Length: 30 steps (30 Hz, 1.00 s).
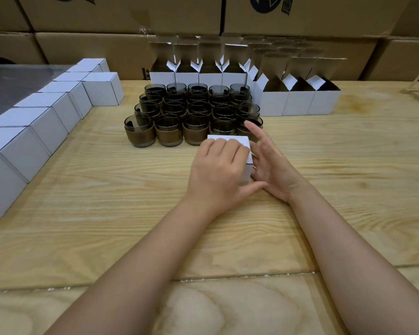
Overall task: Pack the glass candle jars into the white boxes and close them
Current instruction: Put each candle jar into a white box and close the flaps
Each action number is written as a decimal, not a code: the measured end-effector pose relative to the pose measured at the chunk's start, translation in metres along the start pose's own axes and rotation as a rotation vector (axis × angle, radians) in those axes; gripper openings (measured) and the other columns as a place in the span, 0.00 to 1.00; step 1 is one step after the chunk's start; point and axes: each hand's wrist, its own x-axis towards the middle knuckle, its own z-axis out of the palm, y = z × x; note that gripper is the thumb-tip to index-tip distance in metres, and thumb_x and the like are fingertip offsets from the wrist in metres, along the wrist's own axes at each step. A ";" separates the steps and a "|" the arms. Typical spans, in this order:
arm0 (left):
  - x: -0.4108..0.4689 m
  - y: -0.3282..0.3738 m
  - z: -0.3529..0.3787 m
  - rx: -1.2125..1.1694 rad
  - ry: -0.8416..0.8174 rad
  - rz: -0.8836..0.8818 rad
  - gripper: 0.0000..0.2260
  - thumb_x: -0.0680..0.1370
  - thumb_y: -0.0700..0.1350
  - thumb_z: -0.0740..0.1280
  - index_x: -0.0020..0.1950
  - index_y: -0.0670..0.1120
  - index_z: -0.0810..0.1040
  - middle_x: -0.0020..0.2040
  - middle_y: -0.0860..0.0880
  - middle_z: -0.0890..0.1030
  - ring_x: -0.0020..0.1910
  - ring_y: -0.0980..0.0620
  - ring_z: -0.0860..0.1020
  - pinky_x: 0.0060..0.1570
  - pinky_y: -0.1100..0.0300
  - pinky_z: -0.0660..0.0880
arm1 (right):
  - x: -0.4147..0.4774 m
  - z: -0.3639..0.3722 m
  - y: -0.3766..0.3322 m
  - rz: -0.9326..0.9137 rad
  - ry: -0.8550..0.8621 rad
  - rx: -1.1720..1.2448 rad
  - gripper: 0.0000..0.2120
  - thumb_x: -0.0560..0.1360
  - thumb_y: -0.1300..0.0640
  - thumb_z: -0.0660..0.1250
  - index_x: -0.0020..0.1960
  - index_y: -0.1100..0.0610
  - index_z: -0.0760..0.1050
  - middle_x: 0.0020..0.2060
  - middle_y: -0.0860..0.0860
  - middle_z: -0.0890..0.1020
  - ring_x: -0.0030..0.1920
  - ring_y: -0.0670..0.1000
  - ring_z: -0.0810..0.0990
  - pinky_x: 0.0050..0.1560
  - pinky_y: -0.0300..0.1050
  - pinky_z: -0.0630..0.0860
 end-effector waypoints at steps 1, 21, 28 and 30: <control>0.002 0.003 -0.002 0.040 -0.025 -0.009 0.24 0.65 0.61 0.74 0.45 0.41 0.80 0.40 0.45 0.79 0.39 0.44 0.78 0.44 0.53 0.74 | 0.001 0.000 0.000 0.020 0.024 0.019 0.43 0.61 0.32 0.73 0.71 0.44 0.64 0.63 0.50 0.78 0.62 0.49 0.77 0.59 0.42 0.75; -0.096 -0.178 -0.046 0.262 -0.006 -0.281 0.21 0.71 0.53 0.62 0.57 0.40 0.74 0.55 0.38 0.74 0.53 0.39 0.69 0.52 0.46 0.62 | 0.007 -0.008 0.003 0.070 0.136 0.178 0.26 0.75 0.47 0.59 0.68 0.59 0.70 0.62 0.61 0.77 0.63 0.61 0.76 0.65 0.53 0.72; -0.061 -0.228 -0.016 0.321 -0.146 -0.401 0.23 0.71 0.42 0.75 0.62 0.35 0.75 0.57 0.34 0.76 0.54 0.32 0.75 0.49 0.40 0.71 | 0.009 -0.011 0.006 0.063 0.130 0.178 0.28 0.73 0.47 0.61 0.68 0.60 0.69 0.62 0.63 0.77 0.63 0.62 0.76 0.63 0.53 0.74; -0.050 -0.241 -0.008 0.305 -0.214 -0.428 0.23 0.72 0.42 0.74 0.63 0.34 0.73 0.58 0.33 0.76 0.56 0.32 0.75 0.50 0.40 0.71 | 0.010 -0.012 0.006 0.062 0.126 0.186 0.30 0.71 0.46 0.63 0.69 0.60 0.68 0.62 0.64 0.77 0.63 0.62 0.76 0.63 0.54 0.74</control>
